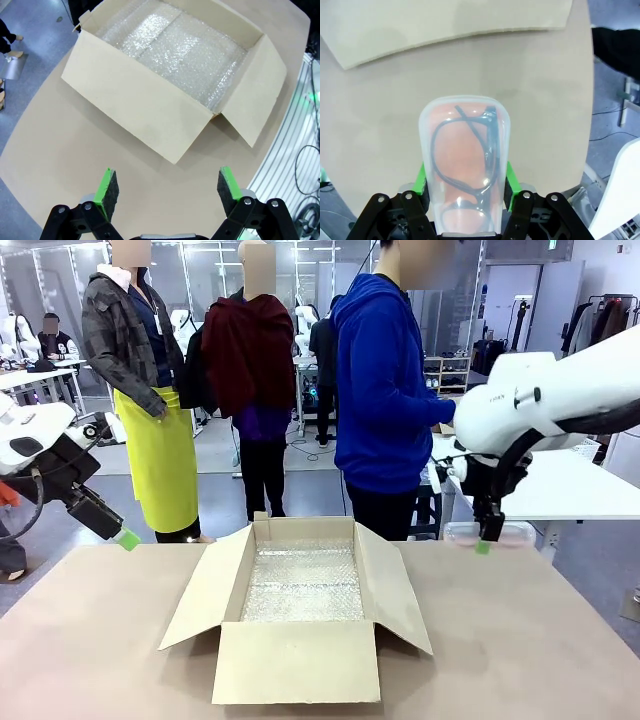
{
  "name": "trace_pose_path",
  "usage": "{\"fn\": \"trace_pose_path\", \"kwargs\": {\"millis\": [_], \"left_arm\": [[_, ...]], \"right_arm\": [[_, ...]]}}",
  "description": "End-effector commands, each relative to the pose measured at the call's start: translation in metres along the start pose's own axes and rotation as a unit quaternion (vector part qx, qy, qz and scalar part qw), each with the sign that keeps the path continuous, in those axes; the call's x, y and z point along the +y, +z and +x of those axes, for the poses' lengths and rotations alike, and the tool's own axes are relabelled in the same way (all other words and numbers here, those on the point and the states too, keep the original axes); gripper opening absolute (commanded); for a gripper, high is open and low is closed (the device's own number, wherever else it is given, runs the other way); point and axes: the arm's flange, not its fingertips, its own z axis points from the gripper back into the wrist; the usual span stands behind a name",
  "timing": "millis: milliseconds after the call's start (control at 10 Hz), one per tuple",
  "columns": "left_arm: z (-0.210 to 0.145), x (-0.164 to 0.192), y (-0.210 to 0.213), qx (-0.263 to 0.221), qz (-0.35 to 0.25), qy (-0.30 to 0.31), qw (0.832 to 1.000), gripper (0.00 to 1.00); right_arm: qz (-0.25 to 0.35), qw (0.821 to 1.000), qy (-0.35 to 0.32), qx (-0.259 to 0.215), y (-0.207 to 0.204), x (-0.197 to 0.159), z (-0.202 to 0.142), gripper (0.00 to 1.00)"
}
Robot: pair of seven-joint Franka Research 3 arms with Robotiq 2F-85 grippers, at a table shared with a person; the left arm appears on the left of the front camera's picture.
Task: Pack the glasses set securely to prepare it for shipping.
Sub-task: Place the Glasses case inside the Package Box.
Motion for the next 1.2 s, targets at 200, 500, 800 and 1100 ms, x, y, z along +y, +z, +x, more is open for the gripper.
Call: {"fn": "trace_pose_path", "kwargs": {"millis": [200, 500, 800, 1100], "left_arm": [[-0.001, 0.002, 0.002, -0.007, -0.01, -0.007, 1.0, 1.0], [-0.001, 0.002, 0.002, -0.007, -0.01, -0.007, 1.0, 1.0], [-0.001, 0.002, 0.002, -0.007, -0.01, -0.007, 1.0, 1.0], [-0.001, 0.002, 0.002, -0.007, -0.01, -0.007, 1.0, 1.0]], "right_arm": [[-0.041, 0.999, -0.008, 0.007, 0.037, 0.018, 0.104, 0.48], [-0.044, 0.999, 0.01, -0.007, 0.052, 0.008, 0.207, 0.48], [-0.043, 0.999, 0.022, -0.003, 0.019, -0.006, 0.298, 0.48], [-0.024, 0.999, 0.039, -0.007, -0.033, -0.017, 0.357, 0.48]]}}
